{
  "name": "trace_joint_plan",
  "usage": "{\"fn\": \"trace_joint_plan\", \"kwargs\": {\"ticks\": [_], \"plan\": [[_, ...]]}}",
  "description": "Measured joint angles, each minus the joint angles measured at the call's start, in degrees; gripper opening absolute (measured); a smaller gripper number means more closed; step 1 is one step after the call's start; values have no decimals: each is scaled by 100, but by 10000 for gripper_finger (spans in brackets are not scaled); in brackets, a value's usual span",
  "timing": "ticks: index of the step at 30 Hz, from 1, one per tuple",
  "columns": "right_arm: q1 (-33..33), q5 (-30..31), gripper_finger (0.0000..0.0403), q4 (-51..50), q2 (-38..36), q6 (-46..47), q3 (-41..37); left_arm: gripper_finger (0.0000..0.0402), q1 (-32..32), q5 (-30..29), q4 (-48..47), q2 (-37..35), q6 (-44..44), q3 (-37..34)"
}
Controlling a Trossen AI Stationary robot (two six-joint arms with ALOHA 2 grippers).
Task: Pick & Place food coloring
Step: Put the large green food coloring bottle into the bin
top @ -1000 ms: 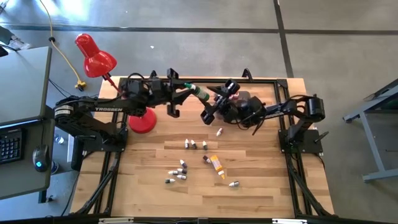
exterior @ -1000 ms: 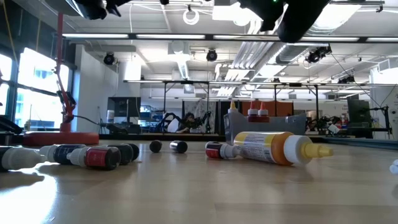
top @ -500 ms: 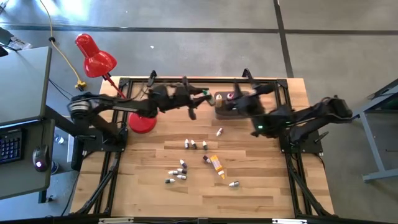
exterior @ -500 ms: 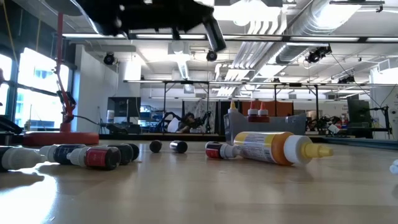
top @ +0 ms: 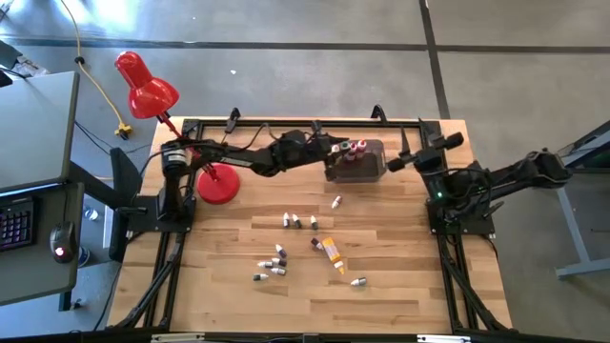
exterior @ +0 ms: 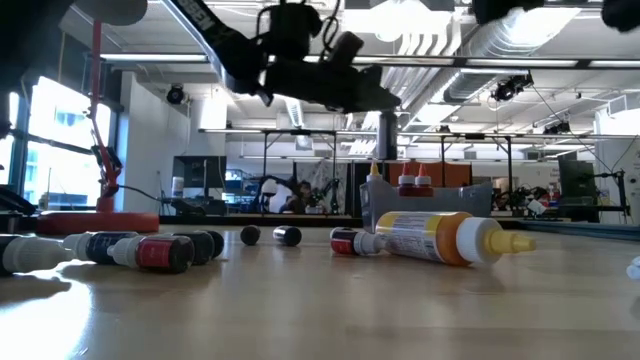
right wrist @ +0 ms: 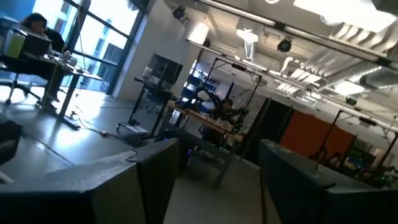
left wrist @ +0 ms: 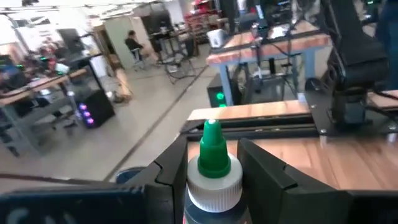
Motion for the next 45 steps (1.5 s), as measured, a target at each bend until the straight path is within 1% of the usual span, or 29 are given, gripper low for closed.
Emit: {"fn": "trace_joint_plan", "kwargs": {"ticks": [3,5,7,9,12,14,16,23,38,40,45], "plan": [[-5,-322,215,-4,-298,784,-644,108,-9,45,-353,237,0,306],[-5,-625,215,-4,-445,1145,-984,108,-8,-23,-418,390,-2,451],[-60,-1104,215,-3,-565,1178,-1178,108,-3,-66,-447,519,-36,536],[-88,-1308,215,12,-676,1310,-1243,108,-2,-83,-480,640,-90,598],[-91,-1128,215,-3,-736,1503,-1208,108,-2,-157,-460,721,-84,606],[-91,-929,215,-21,-738,1442,-1190,108,-2,-346,-477,737,-17,606],[-91,-859,215,-46,-738,1343,-1189,108,-1,-485,-507,737,-1,606],[-91,-959,215,-49,-738,1446,-1190,108,-4,-232,-592,737,-145,606],[-91,-938,215,-49,-735,1547,-1188,108,-4,-239,-1440,737,-525,604],[-91,-936,215,-49,-735,1547,-1188,108,-4,-269,-1454,737,-609,602],[-91,-936,215,-49,-735,1552,-1186,109,-7,-566,-1688,739,-657,602]]}}
